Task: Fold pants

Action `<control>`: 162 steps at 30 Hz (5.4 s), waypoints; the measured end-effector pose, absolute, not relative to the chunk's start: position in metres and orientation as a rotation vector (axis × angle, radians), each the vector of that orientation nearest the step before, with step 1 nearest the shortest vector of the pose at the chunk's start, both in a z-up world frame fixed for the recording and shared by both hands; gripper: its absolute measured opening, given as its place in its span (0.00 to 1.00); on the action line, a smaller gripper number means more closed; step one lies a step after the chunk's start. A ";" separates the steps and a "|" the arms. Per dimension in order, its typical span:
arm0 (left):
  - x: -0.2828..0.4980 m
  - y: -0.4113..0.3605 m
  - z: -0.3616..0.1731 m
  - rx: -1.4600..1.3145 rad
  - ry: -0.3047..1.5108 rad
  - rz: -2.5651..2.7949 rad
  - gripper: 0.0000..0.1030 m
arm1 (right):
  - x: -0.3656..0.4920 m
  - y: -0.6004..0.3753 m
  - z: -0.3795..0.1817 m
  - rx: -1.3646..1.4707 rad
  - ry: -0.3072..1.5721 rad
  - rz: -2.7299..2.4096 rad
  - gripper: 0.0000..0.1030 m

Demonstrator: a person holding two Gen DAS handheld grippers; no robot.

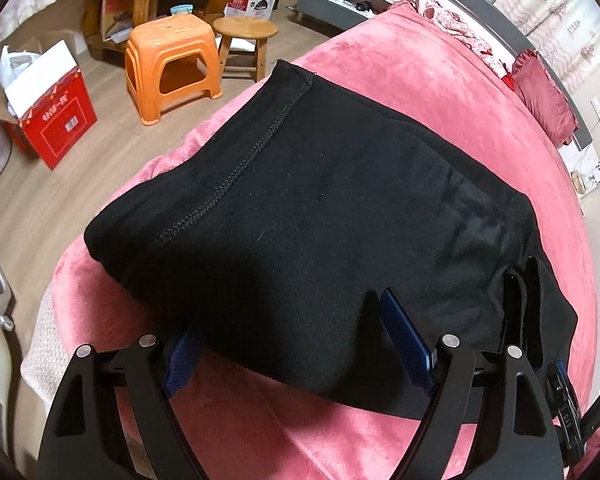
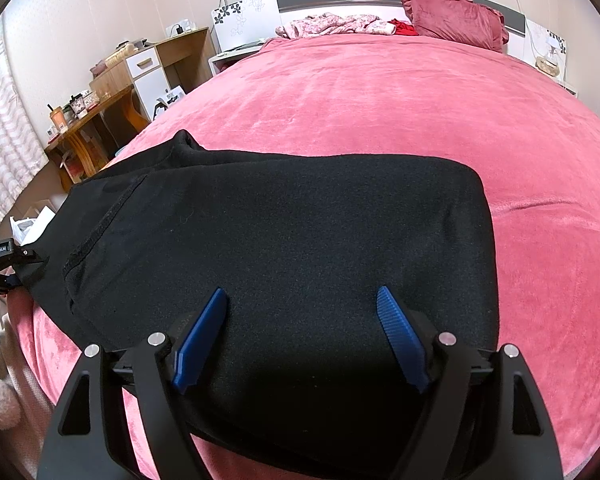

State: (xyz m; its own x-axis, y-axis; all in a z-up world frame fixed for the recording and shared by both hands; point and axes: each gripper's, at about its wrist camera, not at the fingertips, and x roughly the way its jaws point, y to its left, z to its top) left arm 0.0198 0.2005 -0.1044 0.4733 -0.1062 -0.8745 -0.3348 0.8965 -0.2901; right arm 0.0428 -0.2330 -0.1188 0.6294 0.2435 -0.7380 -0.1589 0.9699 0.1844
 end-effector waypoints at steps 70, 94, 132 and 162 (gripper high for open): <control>0.004 0.171 -0.012 -0.423 0.653 -0.005 0.11 | 0.046 -0.250 -0.109 0.175 0.856 0.100 0.79; 0.014 0.062 0.032 -0.211 0.583 -0.287 0.11 | 0.041 -0.252 -0.111 0.192 0.858 0.116 0.82; 0.022 0.005 -0.022 -0.102 0.662 -0.485 0.69 | 0.038 -0.293 -0.090 0.695 1.017 0.350 0.80; 0.050 0.027 -0.072 -0.032 0.801 -0.337 0.75 | 0.004 -0.335 -0.035 0.459 0.913 0.195 0.38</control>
